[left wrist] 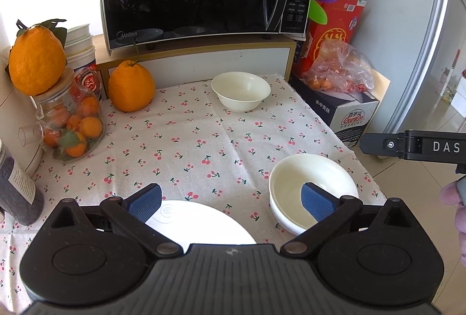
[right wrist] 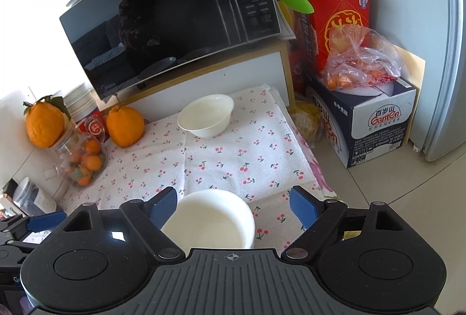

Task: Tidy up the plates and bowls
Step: 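Open both tools and move them to the small white bowl by the microwave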

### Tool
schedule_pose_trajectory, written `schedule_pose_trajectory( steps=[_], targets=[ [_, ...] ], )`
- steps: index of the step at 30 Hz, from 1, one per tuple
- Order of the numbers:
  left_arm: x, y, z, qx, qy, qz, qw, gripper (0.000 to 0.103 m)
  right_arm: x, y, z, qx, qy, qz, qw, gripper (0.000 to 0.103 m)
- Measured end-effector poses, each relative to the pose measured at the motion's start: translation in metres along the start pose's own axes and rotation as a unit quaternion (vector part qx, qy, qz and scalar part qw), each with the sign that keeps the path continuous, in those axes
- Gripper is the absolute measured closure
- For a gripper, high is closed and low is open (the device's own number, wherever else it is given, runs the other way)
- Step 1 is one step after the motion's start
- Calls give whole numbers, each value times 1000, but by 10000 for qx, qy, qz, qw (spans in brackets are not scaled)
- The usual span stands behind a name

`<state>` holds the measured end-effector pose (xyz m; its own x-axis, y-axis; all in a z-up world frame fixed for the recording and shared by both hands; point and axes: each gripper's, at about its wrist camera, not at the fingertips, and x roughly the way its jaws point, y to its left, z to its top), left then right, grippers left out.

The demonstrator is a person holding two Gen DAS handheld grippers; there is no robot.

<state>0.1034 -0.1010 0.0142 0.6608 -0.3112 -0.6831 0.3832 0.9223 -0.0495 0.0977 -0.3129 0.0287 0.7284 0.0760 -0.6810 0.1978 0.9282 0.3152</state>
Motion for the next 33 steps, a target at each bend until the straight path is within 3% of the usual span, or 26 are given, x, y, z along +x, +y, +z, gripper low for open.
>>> schedule_pose_trajectory(
  steps=[7, 15, 24, 33],
  targets=[
    [3, 12, 6, -94, -21, 129, 9999, 1, -2, 2, 4, -229, -158, 42, 9996, 10],
    [17, 23, 17, -330, 26, 234, 9992, 0, 12, 5, 15, -21, -193, 180, 9996, 7],
    [45, 28, 52, -162, 101, 355, 9992, 1, 55, 4, 46, 340, -34, 317, 9989, 7],
    [88, 35, 85, -29, 169, 619, 9979, 1, 116, -10, 78, 909, 80, 755, 9930, 7]
  ],
)
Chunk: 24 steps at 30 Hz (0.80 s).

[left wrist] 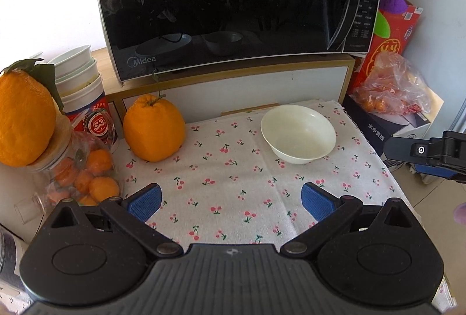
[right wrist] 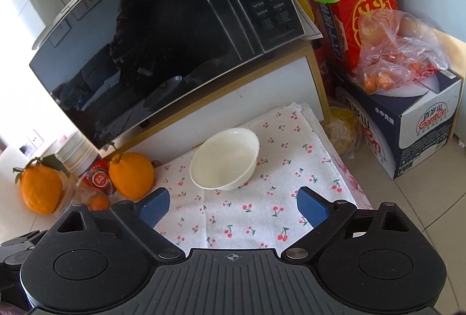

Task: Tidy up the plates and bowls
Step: 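Open both tools and move them to the small white bowl by the microwave, then close the left tool on the small bowl rim while the right tool grips its other side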

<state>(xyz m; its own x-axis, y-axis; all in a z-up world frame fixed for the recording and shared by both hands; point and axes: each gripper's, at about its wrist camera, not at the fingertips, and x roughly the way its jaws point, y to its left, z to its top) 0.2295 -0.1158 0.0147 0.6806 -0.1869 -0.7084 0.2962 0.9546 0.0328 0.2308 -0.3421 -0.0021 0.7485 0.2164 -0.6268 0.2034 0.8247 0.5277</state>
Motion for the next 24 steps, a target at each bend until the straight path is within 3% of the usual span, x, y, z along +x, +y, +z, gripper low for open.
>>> schedule_pose_trajectory(
  steps=[4, 7, 10, 16, 19, 24],
  targets=[
    [28, 3, 13, -217, 147, -73, 9996, 1, 27, -21, -1, 364, 105, 410, 9984, 7],
    [48, 6, 23, -428, 259, -168, 9986, 1, 47, -35, 3, 509, 412, 476, 9967, 7],
    [63, 8, 30, -622, 325, -333, 9970, 1, 59, -46, 4, 582, 423, 685, 9951, 7],
    [90, 7, 41, -955, 494, -713, 9916, 11, 82, -65, 4, 912, 434, 881, 9910, 10],
    [103, 6, 42, -1093, 549, -941, 9880, 21, 93, -71, 4, 1053, 473, 990, 9884, 20],
    [117, 1, 42, -1138, 550, -1151, 9853, 45, 102, -74, 1, 1106, 443, 1118, 9866, 48]
  ],
)
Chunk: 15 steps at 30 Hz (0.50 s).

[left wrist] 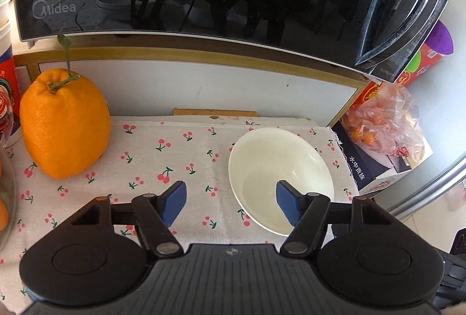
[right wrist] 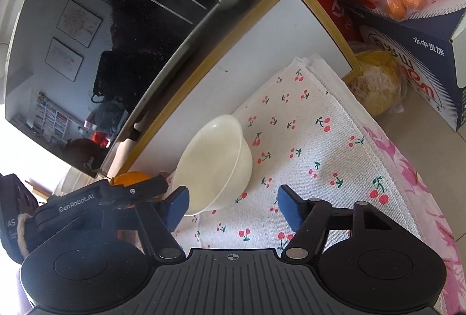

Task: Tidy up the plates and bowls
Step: 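Close the left tool on the small bowl rim while the right tool grips its other side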

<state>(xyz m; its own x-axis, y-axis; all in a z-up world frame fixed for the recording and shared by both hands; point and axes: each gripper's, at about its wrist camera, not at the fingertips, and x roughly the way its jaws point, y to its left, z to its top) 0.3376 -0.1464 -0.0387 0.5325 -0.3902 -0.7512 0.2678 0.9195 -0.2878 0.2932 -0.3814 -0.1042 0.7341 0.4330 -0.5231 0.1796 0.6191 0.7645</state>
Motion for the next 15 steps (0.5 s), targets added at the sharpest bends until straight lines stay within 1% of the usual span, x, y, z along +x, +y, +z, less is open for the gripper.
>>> schedule_pose_trajectory(
  steps=[1, 3, 6, 9, 10, 15],
  targets=[
    [2, 0, 0, -9, -3, -32, 10000, 47, 1, -1, 0, 22, -8, 11, 10000, 51],
    [7, -1, 0, -35, 2, -93, 10000, 56, 3, -4, 0, 96, -23, 52, 9999, 60],
    [11, -1, 0, -57, -26, -168, 9998, 63, 5, -8, 1, 237, -63, 156, 9996, 66],
    [13, 0, -2, -7, -76, -279, 9996, 71, 8, -13, 2, 425, -106, 313, 9985, 70],
    [13, 0, -2, 8, -80, -296, 9995, 72, 8, -14, 2, 480, -116, 342, 9982, 71],
    [18, 2, -2, -75, -75, -353, 9993, 85, 14, -18, 2, 675, -88, 414, 9968, 79]
  ],
)
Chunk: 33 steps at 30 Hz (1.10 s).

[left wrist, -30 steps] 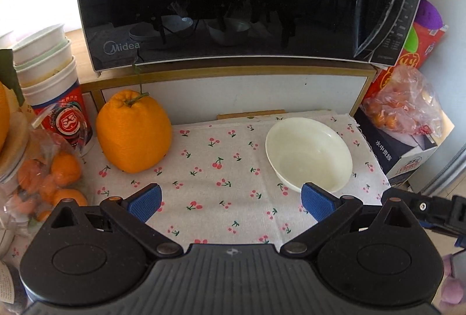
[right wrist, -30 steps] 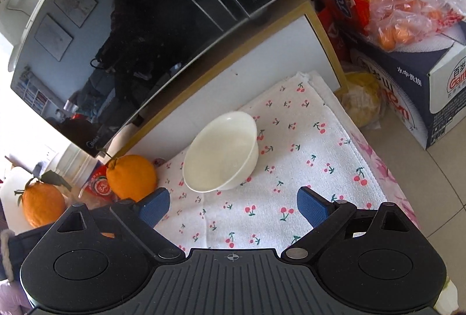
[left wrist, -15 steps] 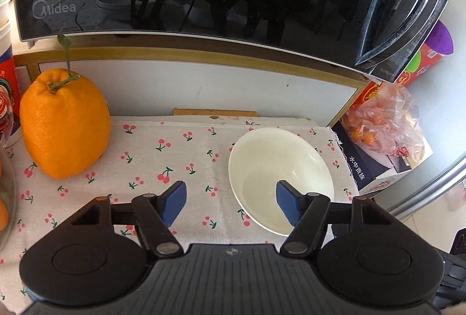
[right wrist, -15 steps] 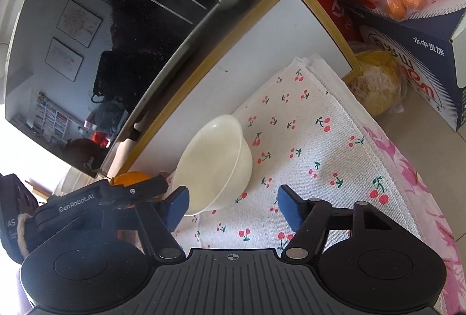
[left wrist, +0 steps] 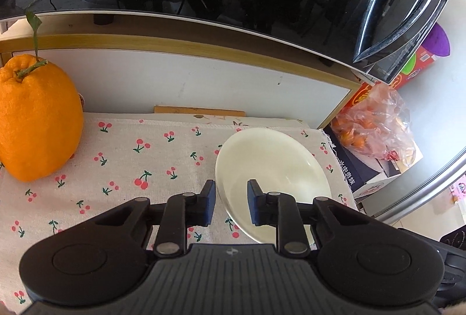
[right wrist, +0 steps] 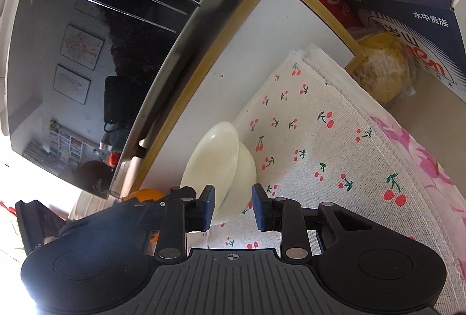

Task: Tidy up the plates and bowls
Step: 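Close the left tool on the small bowl rim while the right tool grips its other side, then lift the small white bowl with both tools and carry it to the nested bowls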

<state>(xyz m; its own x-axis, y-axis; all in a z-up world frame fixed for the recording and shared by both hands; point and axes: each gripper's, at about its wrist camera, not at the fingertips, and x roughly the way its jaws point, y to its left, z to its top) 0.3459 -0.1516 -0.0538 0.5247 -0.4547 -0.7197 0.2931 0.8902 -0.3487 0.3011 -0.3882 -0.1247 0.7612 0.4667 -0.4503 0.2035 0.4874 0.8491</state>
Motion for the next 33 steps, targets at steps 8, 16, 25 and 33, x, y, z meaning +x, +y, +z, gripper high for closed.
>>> schedule_pose_trajectory(
  steps=[8, 16, 25, 33],
  targets=[
    [-3, 5, -1, -89, -33, -45, 9999, 95, 2, -2, -1, 86, 21, 137, 9999, 93],
    [-14, -1, 1, 36, -111, -48, 9999, 96, -3, 6, 0, -27, 50, 94, 9999, 93],
    [-49, -9, 1, 34, -253, 36, 9997, 96, -28, 35, -1, -203, -40, 246, 9995, 93],
    [-100, -10, -13, -91, -358, 128, 9992, 96, -51, 67, -24, -324, 121, 307, 9989, 93]
  ],
)
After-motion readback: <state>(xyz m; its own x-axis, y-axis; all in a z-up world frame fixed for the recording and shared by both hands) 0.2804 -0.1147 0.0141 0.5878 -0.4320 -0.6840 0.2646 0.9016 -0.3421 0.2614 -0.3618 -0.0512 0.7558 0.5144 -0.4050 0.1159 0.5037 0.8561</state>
